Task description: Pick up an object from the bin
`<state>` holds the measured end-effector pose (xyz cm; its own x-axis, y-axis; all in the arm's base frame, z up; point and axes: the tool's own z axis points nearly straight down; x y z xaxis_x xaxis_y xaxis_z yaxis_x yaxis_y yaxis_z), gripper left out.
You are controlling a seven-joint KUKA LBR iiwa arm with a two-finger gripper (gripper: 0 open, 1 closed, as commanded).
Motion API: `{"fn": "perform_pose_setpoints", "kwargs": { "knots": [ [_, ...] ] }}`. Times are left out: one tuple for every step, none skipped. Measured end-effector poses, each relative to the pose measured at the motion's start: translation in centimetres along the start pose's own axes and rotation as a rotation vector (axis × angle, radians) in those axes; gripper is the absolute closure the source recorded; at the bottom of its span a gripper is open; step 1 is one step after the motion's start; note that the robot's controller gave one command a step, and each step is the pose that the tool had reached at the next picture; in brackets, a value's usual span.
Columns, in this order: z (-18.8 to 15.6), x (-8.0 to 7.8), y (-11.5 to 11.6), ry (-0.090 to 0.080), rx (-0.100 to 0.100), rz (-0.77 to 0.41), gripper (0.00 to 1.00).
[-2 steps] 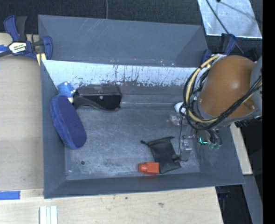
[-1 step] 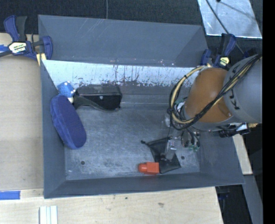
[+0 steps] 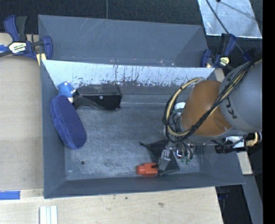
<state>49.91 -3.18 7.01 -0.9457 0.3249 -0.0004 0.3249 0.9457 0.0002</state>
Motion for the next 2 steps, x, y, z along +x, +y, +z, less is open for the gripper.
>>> {"fn": "perform_pose_setpoints", "kwargs": {
  "knots": [
    [-0.01, -0.05, -0.02, -0.001, 0.0, -0.003, 0.0],
    [-0.02, -0.09, -0.03, -0.002, 0.0, -0.007, 0.0]
  ]
}}
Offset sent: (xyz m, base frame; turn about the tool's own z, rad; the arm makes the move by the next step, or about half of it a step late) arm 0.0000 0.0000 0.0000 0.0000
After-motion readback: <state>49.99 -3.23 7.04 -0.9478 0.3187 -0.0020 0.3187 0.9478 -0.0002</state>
